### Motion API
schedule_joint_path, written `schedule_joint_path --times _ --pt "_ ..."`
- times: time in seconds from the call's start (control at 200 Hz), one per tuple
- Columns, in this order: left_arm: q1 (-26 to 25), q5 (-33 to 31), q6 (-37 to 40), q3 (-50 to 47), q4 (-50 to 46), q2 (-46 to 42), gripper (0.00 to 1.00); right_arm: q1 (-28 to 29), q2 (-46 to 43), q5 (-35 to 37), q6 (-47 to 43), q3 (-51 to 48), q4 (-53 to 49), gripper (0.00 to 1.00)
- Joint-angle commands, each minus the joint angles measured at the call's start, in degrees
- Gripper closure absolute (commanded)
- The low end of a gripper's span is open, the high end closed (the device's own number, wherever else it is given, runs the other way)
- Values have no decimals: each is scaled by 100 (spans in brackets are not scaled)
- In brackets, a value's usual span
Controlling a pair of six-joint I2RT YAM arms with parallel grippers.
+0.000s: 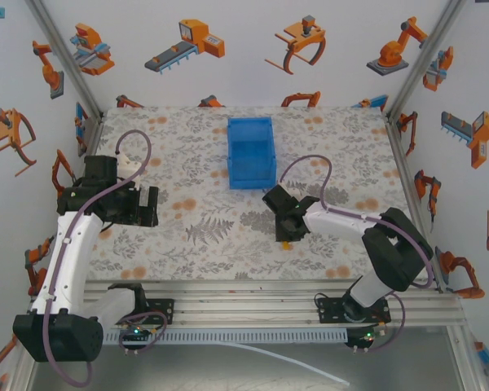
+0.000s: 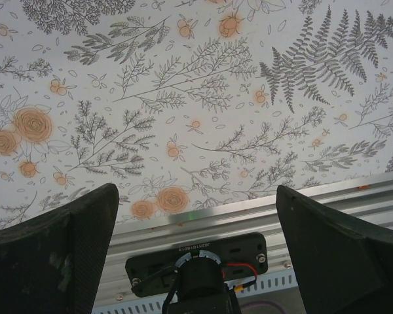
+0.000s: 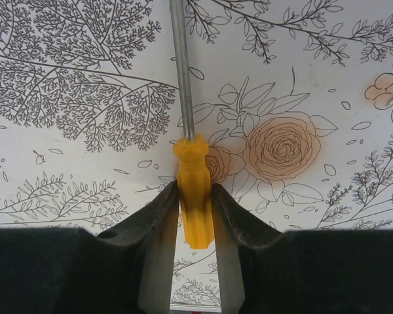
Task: Put the screwdriver in the bin
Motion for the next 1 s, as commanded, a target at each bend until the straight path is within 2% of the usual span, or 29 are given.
schedule_joint_path --times 0.0,0.21,0.786,0.991 --pt "46 25 -75 -24 -1 -17 3 53 92 237 73 -96 -103 71" --pt "55 28 -84 9 -2 0 3 69 -25 244 30 -101 -122 83" --pt "81 17 -33 64 -23 -7 3 86 -1594 728 -359 746 -1504 84" --pt "83 7 -6 122 -29 1 3 86 -1218 772 -757 1850 -1718 84"
